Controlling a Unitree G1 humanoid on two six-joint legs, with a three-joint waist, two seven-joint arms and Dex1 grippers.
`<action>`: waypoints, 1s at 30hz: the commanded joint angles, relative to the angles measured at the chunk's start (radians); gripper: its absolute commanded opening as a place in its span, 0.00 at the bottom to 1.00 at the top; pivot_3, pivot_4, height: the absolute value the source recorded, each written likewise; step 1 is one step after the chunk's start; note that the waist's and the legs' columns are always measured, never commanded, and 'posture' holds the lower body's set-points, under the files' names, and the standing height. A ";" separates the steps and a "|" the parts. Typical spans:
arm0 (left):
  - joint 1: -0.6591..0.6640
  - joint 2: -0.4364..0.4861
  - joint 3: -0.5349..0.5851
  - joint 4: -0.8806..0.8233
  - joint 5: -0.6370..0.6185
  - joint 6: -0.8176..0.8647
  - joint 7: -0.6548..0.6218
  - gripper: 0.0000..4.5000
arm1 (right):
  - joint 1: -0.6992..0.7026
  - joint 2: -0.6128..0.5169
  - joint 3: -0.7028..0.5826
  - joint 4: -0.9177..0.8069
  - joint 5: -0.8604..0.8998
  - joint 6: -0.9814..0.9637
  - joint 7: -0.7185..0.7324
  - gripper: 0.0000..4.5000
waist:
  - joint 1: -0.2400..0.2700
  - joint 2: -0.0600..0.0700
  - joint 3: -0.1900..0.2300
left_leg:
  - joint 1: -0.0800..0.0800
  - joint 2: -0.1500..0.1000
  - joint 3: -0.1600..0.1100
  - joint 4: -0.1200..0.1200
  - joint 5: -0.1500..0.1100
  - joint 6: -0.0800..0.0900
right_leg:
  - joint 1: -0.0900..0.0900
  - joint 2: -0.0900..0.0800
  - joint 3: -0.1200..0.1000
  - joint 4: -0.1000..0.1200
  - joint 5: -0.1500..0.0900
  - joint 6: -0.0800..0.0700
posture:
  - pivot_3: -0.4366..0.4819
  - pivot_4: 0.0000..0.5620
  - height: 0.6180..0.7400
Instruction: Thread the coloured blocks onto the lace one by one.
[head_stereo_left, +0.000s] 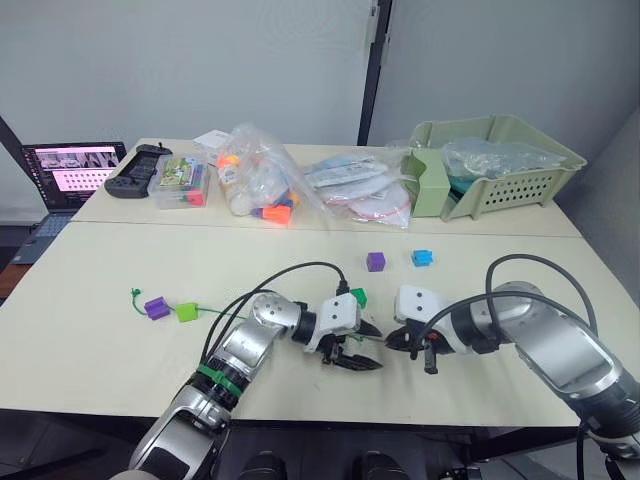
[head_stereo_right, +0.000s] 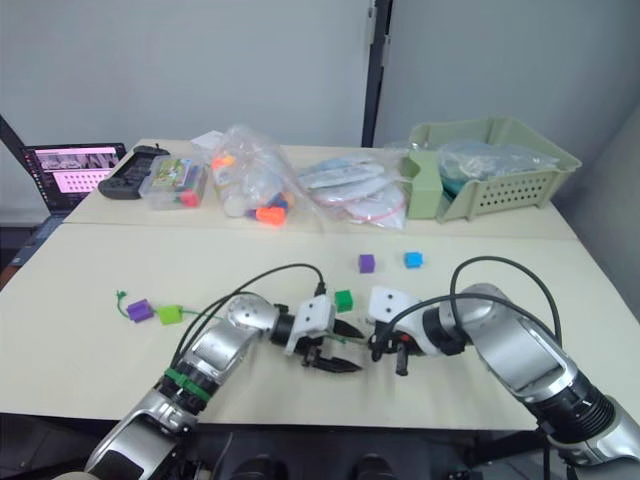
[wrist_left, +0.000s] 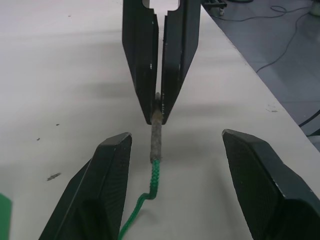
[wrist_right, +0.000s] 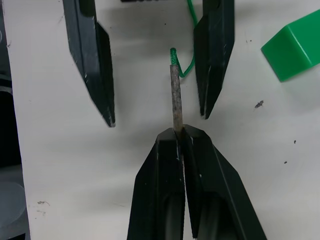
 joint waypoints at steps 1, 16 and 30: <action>-0.006 -0.005 0.014 -0.037 -0.009 -0.002 0.019 0.66 | -0.014 -0.015 -0.013 -0.029 0.010 0.009 -0.004 0.00 | 0.000 0.000 0.000 | 0.000 0.000 0.000 0.000 0.000 0.000 | 0.000 0.000 0.000 0.000 0.000 0.000 | 0.48 0.27 0.94; -0.002 0.004 0.027 -0.087 -0.061 0.077 0.010 0.55 | -0.008 -0.036 -0.009 -0.022 0.010 0.001 -0.004 0.00 | 0.000 0.000 0.000 | 0.000 0.000 0.000 0.000 0.000 0.000 | 0.000 0.000 0.000 0.000 0.000 0.000 | 0.48 0.27 0.94; -0.010 -0.012 0.016 -0.072 -0.069 0.095 0.004 0.01 | -0.005 -0.046 -0.011 -0.030 0.020 0.008 -0.008 0.00 | 0.001 0.000 0.000 | 0.000 0.000 0.000 0.000 0.000 0.000 | 0.000 0.000 0.000 0.000 0.000 0.000 | 0.48 0.27 0.94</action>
